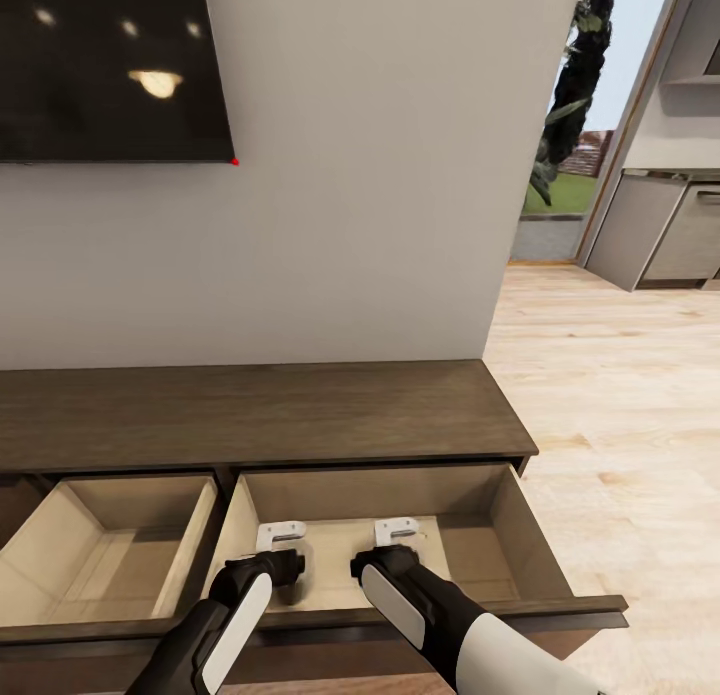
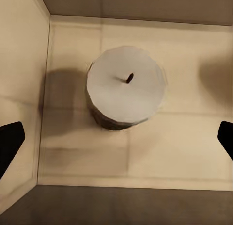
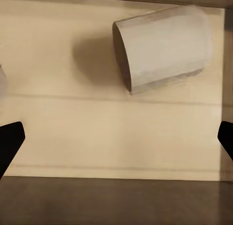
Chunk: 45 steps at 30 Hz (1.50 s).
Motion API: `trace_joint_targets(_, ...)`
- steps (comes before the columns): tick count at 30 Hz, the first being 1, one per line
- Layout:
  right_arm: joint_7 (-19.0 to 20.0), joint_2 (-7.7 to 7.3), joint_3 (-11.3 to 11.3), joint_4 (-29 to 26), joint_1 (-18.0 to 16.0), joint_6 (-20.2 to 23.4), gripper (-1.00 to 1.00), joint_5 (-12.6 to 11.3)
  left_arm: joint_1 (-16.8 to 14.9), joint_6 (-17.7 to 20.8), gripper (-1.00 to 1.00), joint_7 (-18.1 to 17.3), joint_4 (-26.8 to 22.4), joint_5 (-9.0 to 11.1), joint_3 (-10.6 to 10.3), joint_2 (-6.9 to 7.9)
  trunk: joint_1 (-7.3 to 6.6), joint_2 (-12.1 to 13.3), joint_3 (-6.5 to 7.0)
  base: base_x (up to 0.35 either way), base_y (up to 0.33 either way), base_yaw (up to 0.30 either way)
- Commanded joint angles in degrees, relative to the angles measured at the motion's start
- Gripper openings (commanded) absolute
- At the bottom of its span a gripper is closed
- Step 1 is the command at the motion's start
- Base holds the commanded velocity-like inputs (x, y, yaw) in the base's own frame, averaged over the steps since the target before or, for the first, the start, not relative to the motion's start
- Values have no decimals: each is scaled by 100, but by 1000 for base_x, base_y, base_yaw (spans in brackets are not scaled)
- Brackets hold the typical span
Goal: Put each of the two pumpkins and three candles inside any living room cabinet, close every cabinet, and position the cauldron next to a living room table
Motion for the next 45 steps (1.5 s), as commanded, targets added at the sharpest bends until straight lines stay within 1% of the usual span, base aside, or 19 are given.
trace_joint_targets(1,-40,0,18,-3,-6,18,100,-26,-3,9,100,56,-7,61,-10,2,-1,-2,-5,0,0,0)
trace_joint_targets(5,-40,0,18,-3,-6,18,100,-26,-3,14,100,55,-7,66,-14,2,-1,-2,-5,0,0,0)
trace_joint_targets(16,-32,0,12,-3,-6,16,100,-26,-3,53,100,19,-29,86,47,9,-30,12,238,0,0,0)
trace_joint_targets(26,-23,0,3,-3,-6,8,100,-26,-3,93,100,9,-68,120,50,8,-55,26,460,-4,0,0)
trace_joint_targets(34,-14,0,0,-3,-6,8,100,-26,-3,97,100,9,-68,131,51,6,-76,36,637,-90,10,0)
trace_joint_targets(45,-14,0,0,-3,-6,7,100,-26,-3,97,100,0,-68,133,43,9,-318,478,835,-34,3,0)
